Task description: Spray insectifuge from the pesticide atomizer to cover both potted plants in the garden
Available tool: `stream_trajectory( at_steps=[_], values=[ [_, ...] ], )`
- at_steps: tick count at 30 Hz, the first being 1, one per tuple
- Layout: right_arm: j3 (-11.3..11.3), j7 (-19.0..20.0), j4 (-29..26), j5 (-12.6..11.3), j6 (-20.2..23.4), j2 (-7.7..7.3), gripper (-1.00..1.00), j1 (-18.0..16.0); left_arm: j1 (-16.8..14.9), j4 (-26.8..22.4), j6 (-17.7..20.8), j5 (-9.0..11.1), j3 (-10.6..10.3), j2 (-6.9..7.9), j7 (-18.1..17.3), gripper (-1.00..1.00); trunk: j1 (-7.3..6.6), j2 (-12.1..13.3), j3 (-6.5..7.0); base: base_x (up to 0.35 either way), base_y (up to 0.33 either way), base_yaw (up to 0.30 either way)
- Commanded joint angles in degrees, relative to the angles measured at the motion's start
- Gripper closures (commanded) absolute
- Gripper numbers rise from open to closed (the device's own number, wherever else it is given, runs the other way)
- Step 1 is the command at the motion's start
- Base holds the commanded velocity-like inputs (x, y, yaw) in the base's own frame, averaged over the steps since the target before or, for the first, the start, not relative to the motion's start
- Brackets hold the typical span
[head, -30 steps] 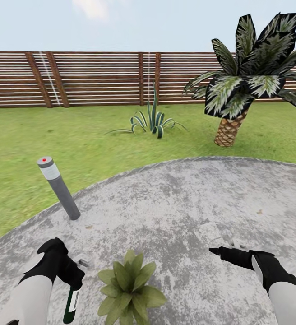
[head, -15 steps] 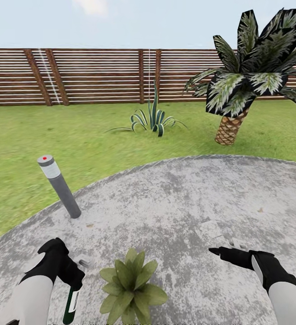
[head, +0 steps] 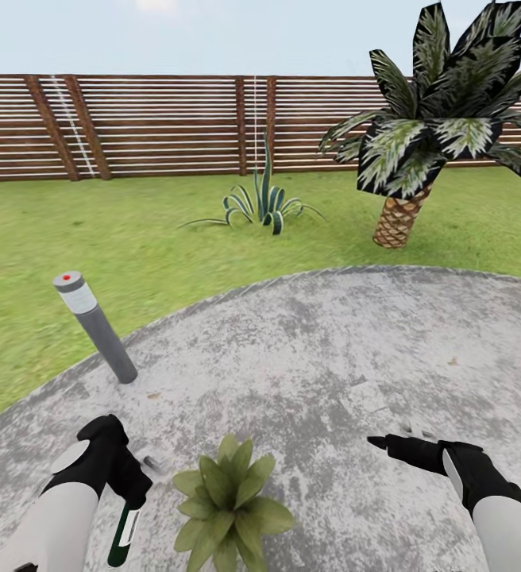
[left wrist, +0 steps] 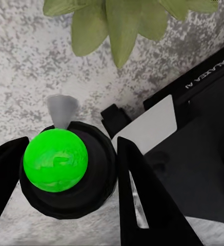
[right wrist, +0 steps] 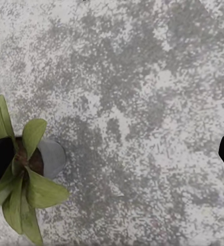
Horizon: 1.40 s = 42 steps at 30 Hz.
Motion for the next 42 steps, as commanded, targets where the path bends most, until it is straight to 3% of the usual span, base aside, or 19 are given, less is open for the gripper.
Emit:
stream_trajectory(
  at_steps=[1, 10, 16, 29, 34, 37, 38, 39, 42],
  values=[
    [-0.48, 0.48, -0.08, 0.58, 0.27, 0.06, -1.0, -0.07, -0.04, -0.04, 0.58, -0.3, 0.09, -0.03, -0.41, 1.0, 0.01, -0.03, -0.14, 0.137, 0.125, -0.161],
    [-0.48, 0.48, -0.08, 0.58, 0.29, 0.06, -1.0, -0.07, -0.04, 0.01, 0.56, -0.3, 0.11, -0.03, -0.33, 1.0, 0.01, -0.03, -0.79, 0.024, 0.022, -0.137],
    [-0.49, 0.49, -0.08, 0.58, 0.28, 0.06, -1.0, -0.07, -0.04, 2.28, 0.52, -0.3, 0.11, -0.03, -0.31, 1.0, 0.01, -0.03, -0.89, 0.0, 0.0, -0.011],
    [-0.49, 0.4, 0.01, 0.58, 0.27, 0.06, -1.0, -0.07, -0.04, 2.19, 0.5, -0.35, -0.11, 0.32, 0.07, 1.0, 0.01, -0.03, -2.01, 0.0, 0.0, 0.0],
    [-0.48, 0.39, 0.01, 0.58, 0.27, 0.06, -1.0, -0.07, -0.06, 1.86, 0.5, -0.31, -3.09, 0.32, 0.46, 1.0, 0.01, -0.03, -2.46, 0.0, 0.0, 0.0],
    [-0.48, 0.39, 0.01, 0.58, 0.27, 0.06, -1.0, -0.07, -0.05, 1.76, 0.6, -0.42, -5.58, 0.26, 3.83, 1.0, 0.01, -0.03, -2.73, 0.0, 0.0, 0.0],
    [-0.48, 0.39, 0.01, 0.58, 0.28, 0.06, -1.0, -0.07, -0.05, 1.82, 0.76, -0.61, -6.57, 0.14, 7.0, 1.0, 0.01, -0.03, -2.82, 0.0, 0.0, 0.0],
    [-0.48, 0.39, 0.01, 0.58, 0.28, 0.06, -1.0, -0.07, -0.04, 2.04, 1.07, -0.69, -6.99, 0.04, 9.18, 1.0, 0.01, -0.03, -2.91, 0.0, 0.0, 0.0],
    [-0.48, 0.39, 0.01, 0.58, 0.27, 0.06, -1.0, -0.07, -0.04, 2.21, 1.28, -0.63, -7.18, -0.01, 10.55, 1.0, 0.01, -0.03, -3.16, 0.0, 0.0, 0.0]
  ],
)
